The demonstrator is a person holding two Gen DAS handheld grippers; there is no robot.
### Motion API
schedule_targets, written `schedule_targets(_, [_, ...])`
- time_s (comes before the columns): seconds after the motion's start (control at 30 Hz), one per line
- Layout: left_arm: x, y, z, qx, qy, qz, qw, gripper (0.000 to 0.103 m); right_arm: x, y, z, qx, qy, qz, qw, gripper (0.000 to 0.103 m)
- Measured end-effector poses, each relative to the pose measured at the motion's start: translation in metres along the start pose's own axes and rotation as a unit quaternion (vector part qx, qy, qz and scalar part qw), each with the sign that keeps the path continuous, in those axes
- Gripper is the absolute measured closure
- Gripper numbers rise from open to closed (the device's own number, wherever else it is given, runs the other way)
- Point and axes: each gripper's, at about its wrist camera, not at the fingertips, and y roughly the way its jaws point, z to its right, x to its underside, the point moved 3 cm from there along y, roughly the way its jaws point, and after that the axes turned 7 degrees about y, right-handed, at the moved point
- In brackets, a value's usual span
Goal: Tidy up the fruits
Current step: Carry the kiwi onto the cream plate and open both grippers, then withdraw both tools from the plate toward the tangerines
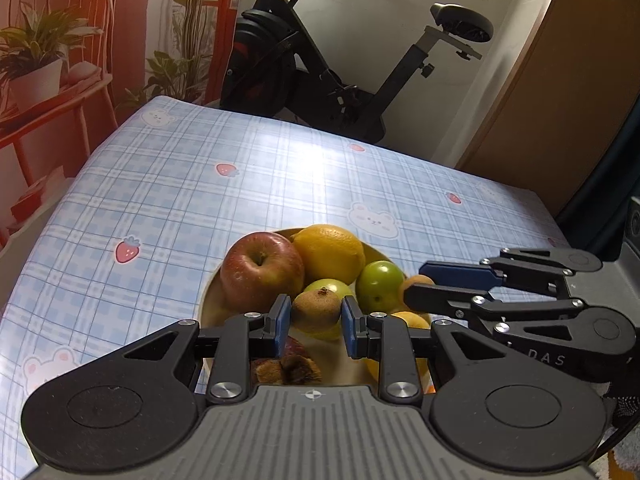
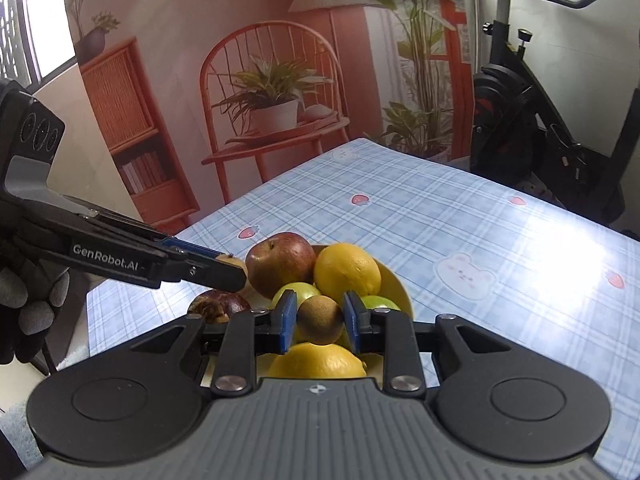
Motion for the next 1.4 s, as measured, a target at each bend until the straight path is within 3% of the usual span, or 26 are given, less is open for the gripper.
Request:
schedule_targets(0.5, [0.007, 0.018, -0.015, 0.004, -0.018, -0.014, 0.9997, 0.074, -0.005, 0.031, 0.008, 0.008, 0.003, -0.02, 1.0, 0.075])
schedule_targets(0.83, [0.006, 0.018, -0.019, -0.012, -0.026, -0.008, 0.9996, 0.072, -0.007, 0.035, 0.008, 0.02, -0.002, -0.024, 1.0, 0.073])
schedule_targets(1.13, [0.003, 0.0, -0.011, -0.034, -0.027, 0.02, 0.9989, 0.072, -0.001, 0.001, 0.006, 0.052, -0.011, -0.006, 0.999, 0.069])
schedule_targets(1.4, [0.009, -0.015, 0.022, -0.025, -0.008, 0.04, 0.9988, 0.072, 0.024, -0.047, 0.01, 0.076, 0.023, 0.021, 0.997, 0.067])
